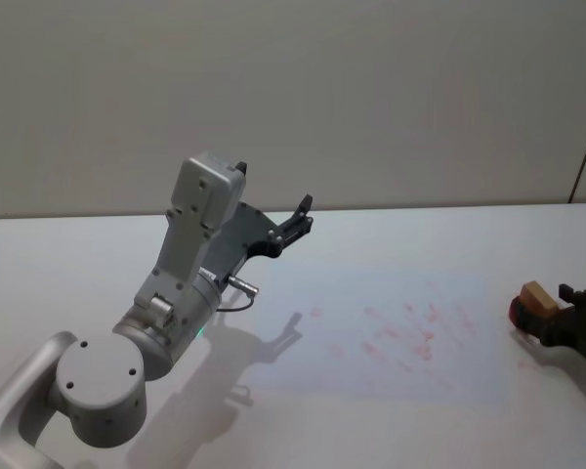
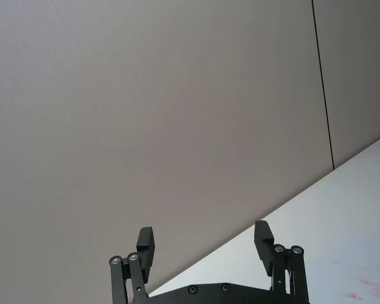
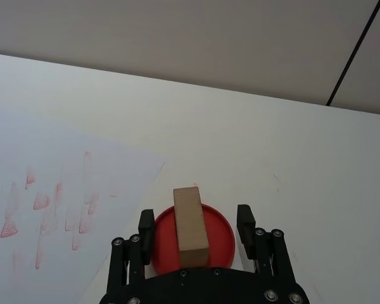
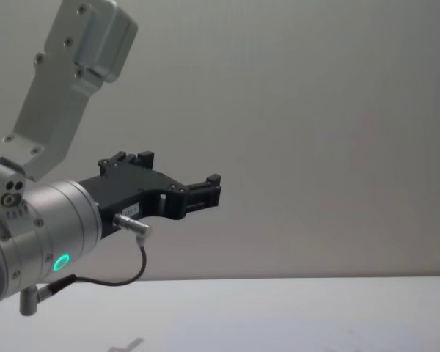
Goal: Use the one hand to pick up the stamp and affix it onto the A4 paper.
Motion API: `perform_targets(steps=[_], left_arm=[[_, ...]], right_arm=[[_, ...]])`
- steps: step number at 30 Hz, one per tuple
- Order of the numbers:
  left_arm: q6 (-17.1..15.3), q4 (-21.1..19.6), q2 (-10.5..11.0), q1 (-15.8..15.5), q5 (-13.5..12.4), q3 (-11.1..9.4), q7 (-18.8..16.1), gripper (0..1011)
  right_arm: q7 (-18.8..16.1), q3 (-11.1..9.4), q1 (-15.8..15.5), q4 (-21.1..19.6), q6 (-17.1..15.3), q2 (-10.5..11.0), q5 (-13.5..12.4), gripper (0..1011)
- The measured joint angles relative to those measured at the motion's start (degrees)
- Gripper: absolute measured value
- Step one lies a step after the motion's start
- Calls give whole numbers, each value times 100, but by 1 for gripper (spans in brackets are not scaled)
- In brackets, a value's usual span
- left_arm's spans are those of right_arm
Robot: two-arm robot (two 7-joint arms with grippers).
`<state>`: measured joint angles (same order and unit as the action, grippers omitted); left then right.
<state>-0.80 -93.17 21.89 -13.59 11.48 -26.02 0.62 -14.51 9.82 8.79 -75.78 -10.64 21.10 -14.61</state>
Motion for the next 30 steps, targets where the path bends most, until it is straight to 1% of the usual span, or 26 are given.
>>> perform_targets(steps=[2,6,8,9,12,14,15,17,18,19,20,21,30], left_arm=[[0,0,0,0,0,0,0,1001],[0,0,0,0,0,0,0,1001],[0,0,0,0,0,0,0,1001],[0,0,0,0,0,0,0,1001],[0,0,0,0,0,0,0,1001],[0,0,0,0,0,0,0,1001],[0,0,0,0,0,0,0,1001],[0,0,0,0,0,0,0,1001],[0,0,0,0,0,0,0,1001],[0,0,0,0,0,0,0,1001],[0,0,0,0,0,0,0,1001],[0,0,0,0,0,0,0,1001],[0,0,0,0,0,0,0,1001]], right_arm=[[6,6,12,13,-10,-9,5,765],[17,20,41,35,-36,-33,14,650],[22,28,54,46,-47,-44,20,575],[23,31,62,50,-53,-51,24,560],[23,37,69,55,-63,-58,28,474],[22,40,74,56,-69,-61,32,369],[21,42,75,56,-71,-62,34,369],[18,44,78,57,-78,-64,38,275],[15,44,79,57,-79,-64,38,253],[12,45,80,57,-80,-65,39,253],[9,45,80,57,-81,-65,39,223],[6,46,81,55,-82,-66,39,220],[-6,52,110,-17,-79,-88,9,220]])
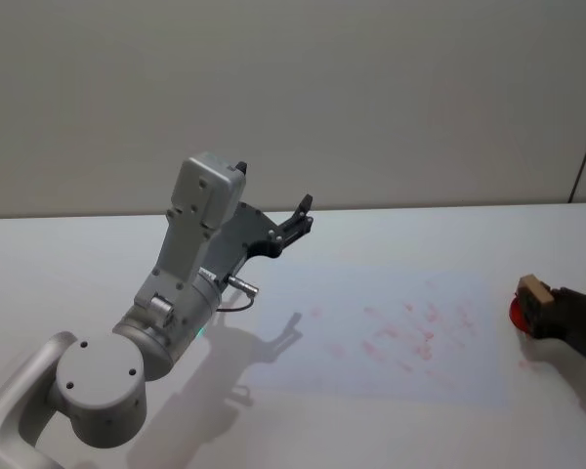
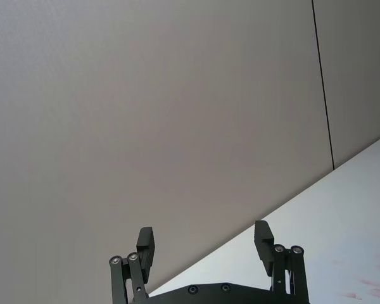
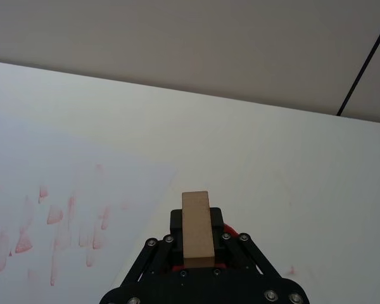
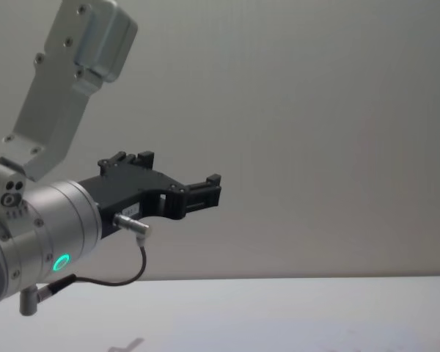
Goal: Use the one hand to pick up the stamp and affix it onto the A4 paper.
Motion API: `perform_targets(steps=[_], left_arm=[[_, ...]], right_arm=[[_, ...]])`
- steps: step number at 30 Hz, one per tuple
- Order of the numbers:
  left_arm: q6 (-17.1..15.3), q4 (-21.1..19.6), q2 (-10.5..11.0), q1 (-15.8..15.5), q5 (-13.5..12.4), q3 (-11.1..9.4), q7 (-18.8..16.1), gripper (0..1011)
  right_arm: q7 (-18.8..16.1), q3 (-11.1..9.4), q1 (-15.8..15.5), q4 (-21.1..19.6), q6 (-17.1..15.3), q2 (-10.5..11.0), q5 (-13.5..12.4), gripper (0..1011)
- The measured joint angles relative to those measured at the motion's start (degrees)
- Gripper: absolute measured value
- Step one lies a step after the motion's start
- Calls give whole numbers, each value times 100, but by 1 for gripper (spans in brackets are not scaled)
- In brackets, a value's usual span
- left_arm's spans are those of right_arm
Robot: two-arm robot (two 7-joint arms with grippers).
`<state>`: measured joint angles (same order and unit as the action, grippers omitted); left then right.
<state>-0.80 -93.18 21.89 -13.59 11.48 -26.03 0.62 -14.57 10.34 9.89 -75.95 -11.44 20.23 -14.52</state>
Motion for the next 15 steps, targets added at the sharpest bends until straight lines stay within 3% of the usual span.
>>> perform_targets(steps=[15], left_arm=[[0,0,0,0,0,0,0,1001]], right_arm=[[-26,118,285,72,44,-198,22,220]])
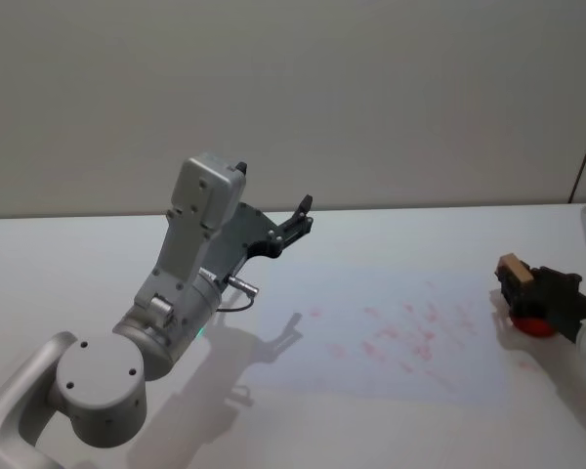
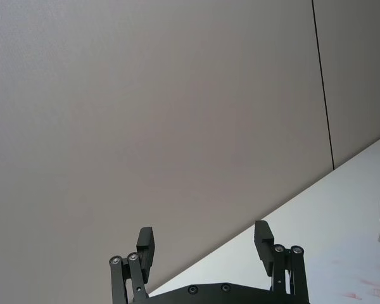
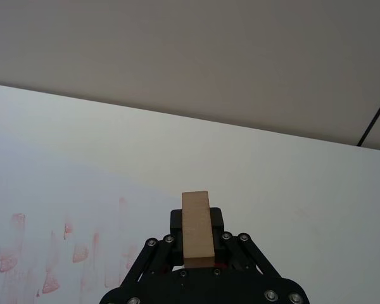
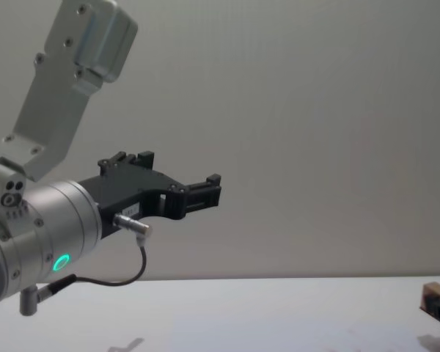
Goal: Use the one hand to pick up the stamp and affix it onto the A4 paper.
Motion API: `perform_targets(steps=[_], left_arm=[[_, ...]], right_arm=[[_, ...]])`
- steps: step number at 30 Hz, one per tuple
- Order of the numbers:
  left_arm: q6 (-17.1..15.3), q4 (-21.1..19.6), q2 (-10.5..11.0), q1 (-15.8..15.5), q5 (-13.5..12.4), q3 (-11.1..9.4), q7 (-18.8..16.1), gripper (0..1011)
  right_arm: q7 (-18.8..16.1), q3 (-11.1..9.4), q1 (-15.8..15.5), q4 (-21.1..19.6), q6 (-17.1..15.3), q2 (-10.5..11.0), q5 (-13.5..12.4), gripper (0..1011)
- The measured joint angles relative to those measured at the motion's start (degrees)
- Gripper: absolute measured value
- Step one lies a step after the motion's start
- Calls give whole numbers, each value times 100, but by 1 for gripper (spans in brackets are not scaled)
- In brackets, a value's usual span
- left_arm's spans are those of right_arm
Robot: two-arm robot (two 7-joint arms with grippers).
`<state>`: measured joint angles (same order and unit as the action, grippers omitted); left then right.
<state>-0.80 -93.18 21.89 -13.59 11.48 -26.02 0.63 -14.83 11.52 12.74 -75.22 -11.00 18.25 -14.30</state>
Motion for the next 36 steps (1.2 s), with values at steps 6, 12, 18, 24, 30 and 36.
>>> perform_targets(steps=[6,12,18,24,30,36], left_arm=[[0,0,0,0,0,0,0,1001],[0,0,0,0,0,0,0,1001],[0,0,0,0,0,0,0,1001],[0,0,0,0,0,0,0,1001],[0,0,0,0,0,0,0,1001],[0,0,0,0,0,0,0,1001]], right_arm=[[3,92,150,191,7,-125,72,220],[11,204,311,449,24,-265,175,220],[31,303,463,747,53,-398,253,220],[64,377,584,1000,95,-504,307,220],[85,416,669,1174,145,-567,342,220],[87,424,711,1273,164,-590,380,220]])
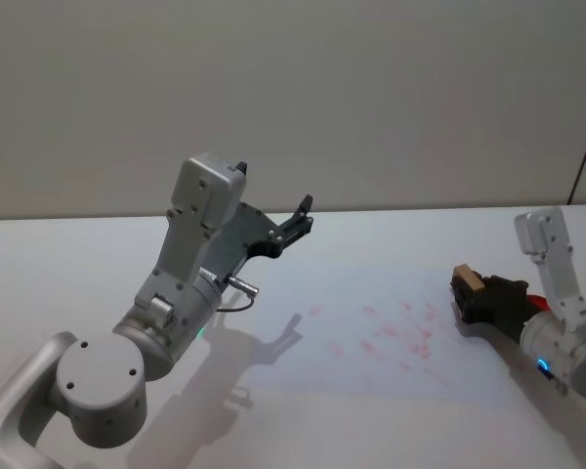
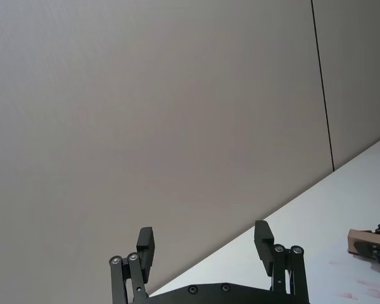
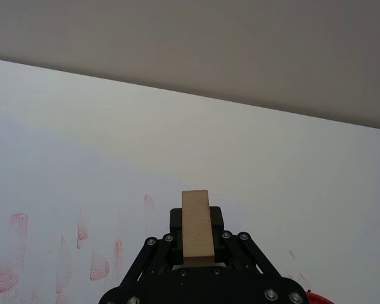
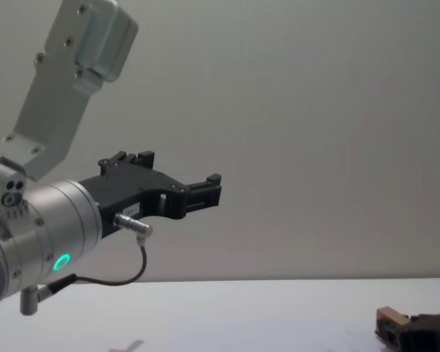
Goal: Use the one hand to pick up the stamp and affix it onto the A4 paper.
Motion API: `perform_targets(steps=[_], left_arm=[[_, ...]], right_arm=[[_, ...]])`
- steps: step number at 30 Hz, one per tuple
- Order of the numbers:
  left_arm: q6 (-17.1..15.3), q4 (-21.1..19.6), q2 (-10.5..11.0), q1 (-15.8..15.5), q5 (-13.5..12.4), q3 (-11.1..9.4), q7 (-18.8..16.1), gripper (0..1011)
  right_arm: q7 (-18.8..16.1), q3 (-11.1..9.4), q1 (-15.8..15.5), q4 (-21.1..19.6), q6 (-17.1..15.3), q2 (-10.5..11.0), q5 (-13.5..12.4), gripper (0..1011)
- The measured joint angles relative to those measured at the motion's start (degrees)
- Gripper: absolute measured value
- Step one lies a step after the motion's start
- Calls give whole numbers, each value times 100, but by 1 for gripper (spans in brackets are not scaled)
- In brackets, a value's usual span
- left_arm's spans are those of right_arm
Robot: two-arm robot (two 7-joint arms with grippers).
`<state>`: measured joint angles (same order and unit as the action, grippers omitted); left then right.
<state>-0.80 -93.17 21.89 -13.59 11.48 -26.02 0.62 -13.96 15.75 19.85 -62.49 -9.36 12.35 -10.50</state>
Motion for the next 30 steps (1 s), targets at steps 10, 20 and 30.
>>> perform_targets(steps=[10,20,30], left_arm=[[0,0,0,0,0,0,0,1001],[0,0,0,0,0,0,0,1001],[0,0,0,0,0,0,0,1001]], right_arm=[[-3,-6,12,75,30,0,23,220],[-47,-54,-63,-129,16,45,-69,220],[-118,-143,-198,-724,12,140,-293,220]])
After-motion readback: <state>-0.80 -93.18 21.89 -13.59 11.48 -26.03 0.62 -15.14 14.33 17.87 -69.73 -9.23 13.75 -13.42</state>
